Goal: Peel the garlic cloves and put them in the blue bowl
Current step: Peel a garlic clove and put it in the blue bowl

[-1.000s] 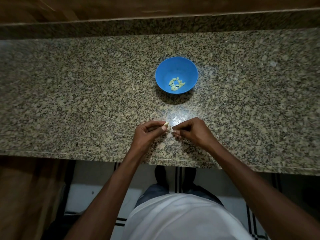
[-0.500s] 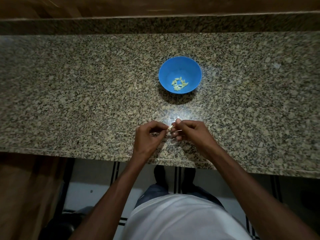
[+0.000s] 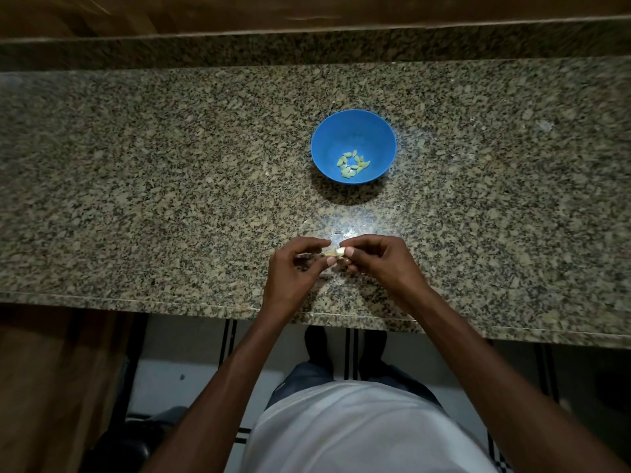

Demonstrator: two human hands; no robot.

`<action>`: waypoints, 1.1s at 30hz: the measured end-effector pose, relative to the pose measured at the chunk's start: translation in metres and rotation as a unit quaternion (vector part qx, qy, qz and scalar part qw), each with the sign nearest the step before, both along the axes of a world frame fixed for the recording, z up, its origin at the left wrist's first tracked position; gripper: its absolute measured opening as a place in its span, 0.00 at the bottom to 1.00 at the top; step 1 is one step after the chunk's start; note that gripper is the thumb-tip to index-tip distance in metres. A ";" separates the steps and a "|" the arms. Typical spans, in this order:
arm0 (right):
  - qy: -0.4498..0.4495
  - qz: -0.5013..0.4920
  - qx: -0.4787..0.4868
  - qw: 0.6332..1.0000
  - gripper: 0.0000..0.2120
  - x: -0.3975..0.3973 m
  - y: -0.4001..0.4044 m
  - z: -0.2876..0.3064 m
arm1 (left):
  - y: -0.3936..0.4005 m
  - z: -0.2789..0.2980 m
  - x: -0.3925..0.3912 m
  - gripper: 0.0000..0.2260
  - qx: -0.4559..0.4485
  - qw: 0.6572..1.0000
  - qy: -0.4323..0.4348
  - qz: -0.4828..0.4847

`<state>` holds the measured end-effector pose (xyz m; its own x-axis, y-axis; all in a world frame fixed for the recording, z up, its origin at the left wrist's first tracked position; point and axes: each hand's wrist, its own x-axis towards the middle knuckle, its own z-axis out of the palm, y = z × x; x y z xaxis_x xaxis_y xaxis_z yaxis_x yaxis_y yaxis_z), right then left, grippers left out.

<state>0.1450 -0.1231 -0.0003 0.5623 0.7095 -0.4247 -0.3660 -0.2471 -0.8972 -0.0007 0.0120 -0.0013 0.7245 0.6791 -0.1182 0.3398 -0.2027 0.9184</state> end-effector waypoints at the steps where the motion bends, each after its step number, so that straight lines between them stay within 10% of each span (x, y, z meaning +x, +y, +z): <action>1: -0.019 0.009 -0.007 1.000 0.06 0.000 0.000 -0.001 | -0.001 0.001 0.000 0.12 -0.004 1.000 -0.001 -0.004; 16: 0.023 0.005 0.026 0.999 0.10 -0.010 -0.002 -0.005 | -0.008 0.002 0.011 0.01 -0.022 0.998 0.039 0.051; 33: 0.146 -0.051 0.022 0.988 0.10 -0.009 0.001 -0.019 | -0.015 -0.002 0.006 0.12 0.018 0.996 0.060 0.058</action>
<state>0.1358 -0.1226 -0.0194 0.4902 0.6773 -0.5486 -0.6312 -0.1581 -0.7593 0.0055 -0.0026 -0.0034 0.6224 0.7634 -0.1730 0.4696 -0.1874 0.8627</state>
